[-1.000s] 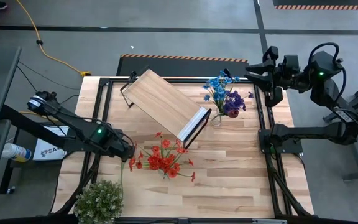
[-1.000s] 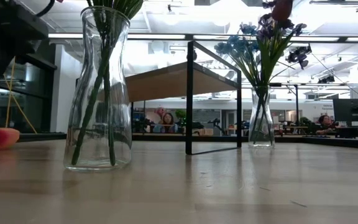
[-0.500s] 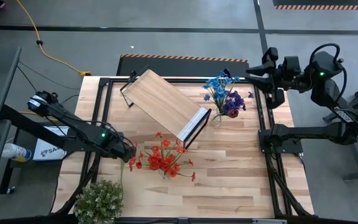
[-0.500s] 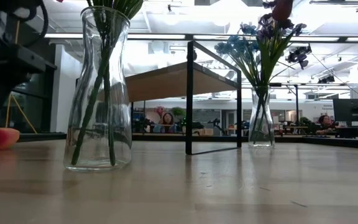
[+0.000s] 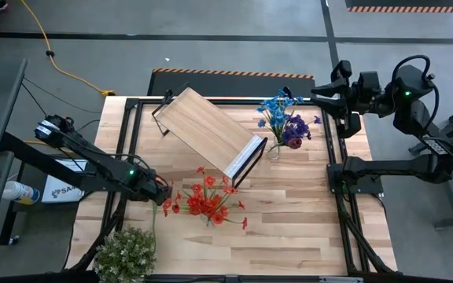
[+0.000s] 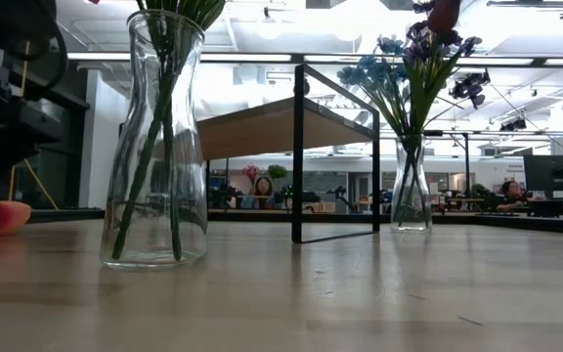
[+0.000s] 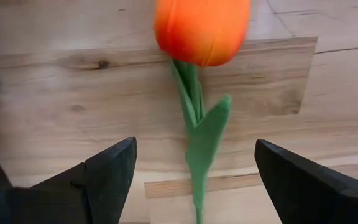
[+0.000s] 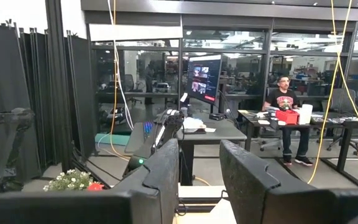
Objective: Pick and place flowers into a vace then onto a shelf
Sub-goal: Put the orange flower into the bottom transparent vase
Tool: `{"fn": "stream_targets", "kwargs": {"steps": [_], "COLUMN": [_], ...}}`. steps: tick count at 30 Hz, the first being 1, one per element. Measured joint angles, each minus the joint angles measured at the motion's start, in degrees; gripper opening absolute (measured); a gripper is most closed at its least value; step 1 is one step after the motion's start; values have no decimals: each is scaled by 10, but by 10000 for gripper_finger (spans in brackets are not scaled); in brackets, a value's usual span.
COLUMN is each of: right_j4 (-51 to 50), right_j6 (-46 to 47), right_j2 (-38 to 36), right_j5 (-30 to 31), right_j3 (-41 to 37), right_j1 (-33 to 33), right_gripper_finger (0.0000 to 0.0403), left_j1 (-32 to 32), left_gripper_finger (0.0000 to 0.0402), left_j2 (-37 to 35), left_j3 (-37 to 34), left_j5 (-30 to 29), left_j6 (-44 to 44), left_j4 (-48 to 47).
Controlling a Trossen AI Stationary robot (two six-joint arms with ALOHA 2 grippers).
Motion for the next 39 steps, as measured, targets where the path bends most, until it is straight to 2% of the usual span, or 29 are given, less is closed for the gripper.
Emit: {"fn": "stream_targets", "kwargs": {"steps": [7,22,39], "right_j4": [0,0,0], "right_j6": [0,0,6], "right_j2": [0,0,0], "right_j5": [0,0,0], "right_j3": [0,0,0], "right_j1": [0,0,0], "right_gripper_finger": [110,110,110], "left_j1": [0,0,0], "left_gripper_finger": [360,360,360], "left_j2": [0,0,0], "left_j3": [0,0,0], "left_j5": [-57,-75,-73], "left_j6": [23,29,55], "left_j4": [3,34,25]}}
